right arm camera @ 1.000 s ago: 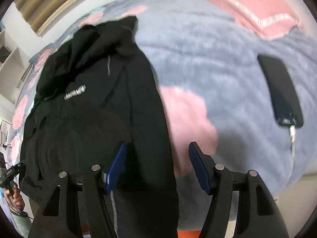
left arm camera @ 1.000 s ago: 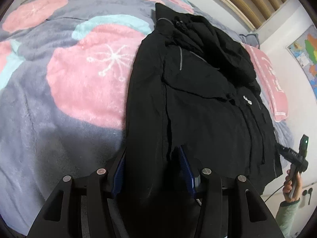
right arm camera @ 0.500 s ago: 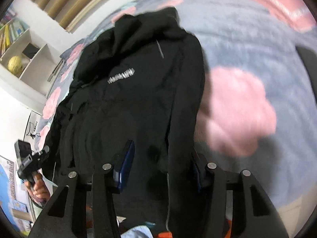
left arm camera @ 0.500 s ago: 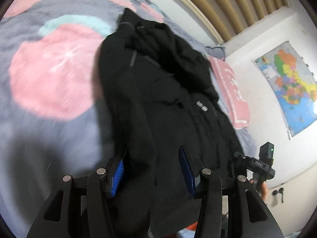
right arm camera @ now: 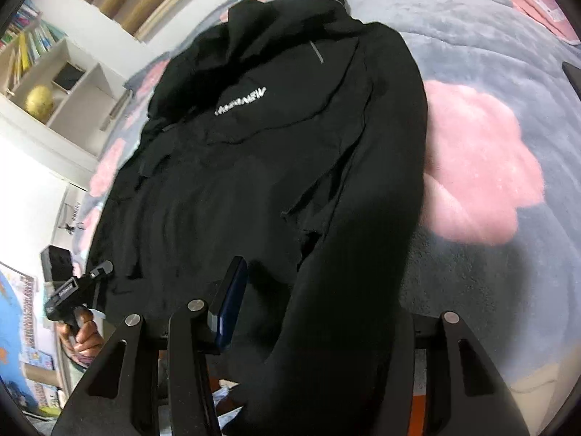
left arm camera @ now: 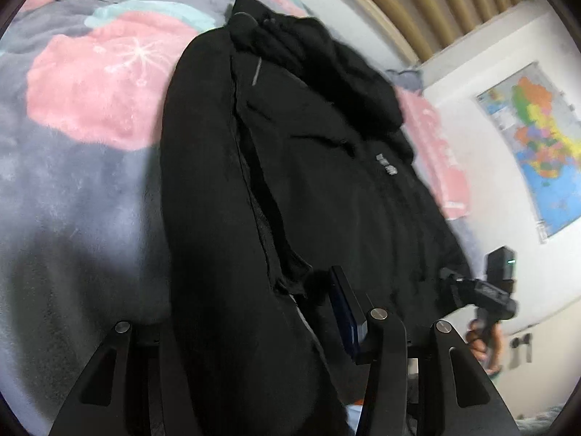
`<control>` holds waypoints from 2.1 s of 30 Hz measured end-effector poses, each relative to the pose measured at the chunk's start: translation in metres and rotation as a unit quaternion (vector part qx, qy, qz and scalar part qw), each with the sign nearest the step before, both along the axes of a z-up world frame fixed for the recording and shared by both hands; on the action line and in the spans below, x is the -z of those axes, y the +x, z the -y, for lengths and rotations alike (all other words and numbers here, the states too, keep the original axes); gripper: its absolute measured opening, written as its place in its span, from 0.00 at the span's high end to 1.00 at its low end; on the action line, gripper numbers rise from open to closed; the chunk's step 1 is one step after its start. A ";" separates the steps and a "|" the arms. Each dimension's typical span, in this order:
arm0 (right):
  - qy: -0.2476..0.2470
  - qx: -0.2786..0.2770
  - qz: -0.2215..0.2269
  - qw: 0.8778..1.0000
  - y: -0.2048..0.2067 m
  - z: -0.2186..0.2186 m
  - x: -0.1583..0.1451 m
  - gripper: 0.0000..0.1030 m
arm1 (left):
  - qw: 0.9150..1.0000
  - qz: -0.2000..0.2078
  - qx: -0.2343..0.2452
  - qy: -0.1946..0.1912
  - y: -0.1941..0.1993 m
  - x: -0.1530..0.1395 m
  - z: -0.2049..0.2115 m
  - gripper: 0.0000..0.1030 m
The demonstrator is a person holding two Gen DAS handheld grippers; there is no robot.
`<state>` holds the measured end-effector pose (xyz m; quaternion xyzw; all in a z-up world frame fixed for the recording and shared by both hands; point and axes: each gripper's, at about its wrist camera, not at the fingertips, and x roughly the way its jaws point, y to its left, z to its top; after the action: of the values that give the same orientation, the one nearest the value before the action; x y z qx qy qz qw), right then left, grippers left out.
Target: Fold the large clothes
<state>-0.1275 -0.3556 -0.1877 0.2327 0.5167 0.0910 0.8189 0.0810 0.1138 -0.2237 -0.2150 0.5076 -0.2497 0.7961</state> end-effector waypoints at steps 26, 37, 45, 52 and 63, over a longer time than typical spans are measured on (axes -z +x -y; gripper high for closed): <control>0.065 0.037 0.160 0.984 0.118 0.080 -0.149 0.79 | 0.978 0.156 -0.057 -0.127 0.128 -0.147 -0.031 0.81; 0.033 0.080 0.097 0.992 0.290 0.094 -0.111 0.78 | 0.983 0.133 -0.117 -0.051 0.279 -0.119 0.017 0.79; -0.015 0.082 0.019 0.996 0.366 0.081 -0.011 0.79 | 0.988 0.039 -0.143 -0.034 0.359 -0.014 0.040 0.79; -0.029 0.073 0.051 0.996 0.364 0.076 0.000 0.79 | 0.986 0.104 -0.127 0.015 0.352 -0.007 0.054 0.79; 0.065 0.033 0.046 0.996 0.294 0.121 -0.062 0.20 | 0.986 0.161 0.003 -0.040 0.289 -0.087 0.012 0.25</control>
<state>0.1665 -0.4765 -0.1255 0.2980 0.4636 0.1083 0.8274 0.3704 0.1017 -0.1367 -0.2016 0.3632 -0.3036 0.8575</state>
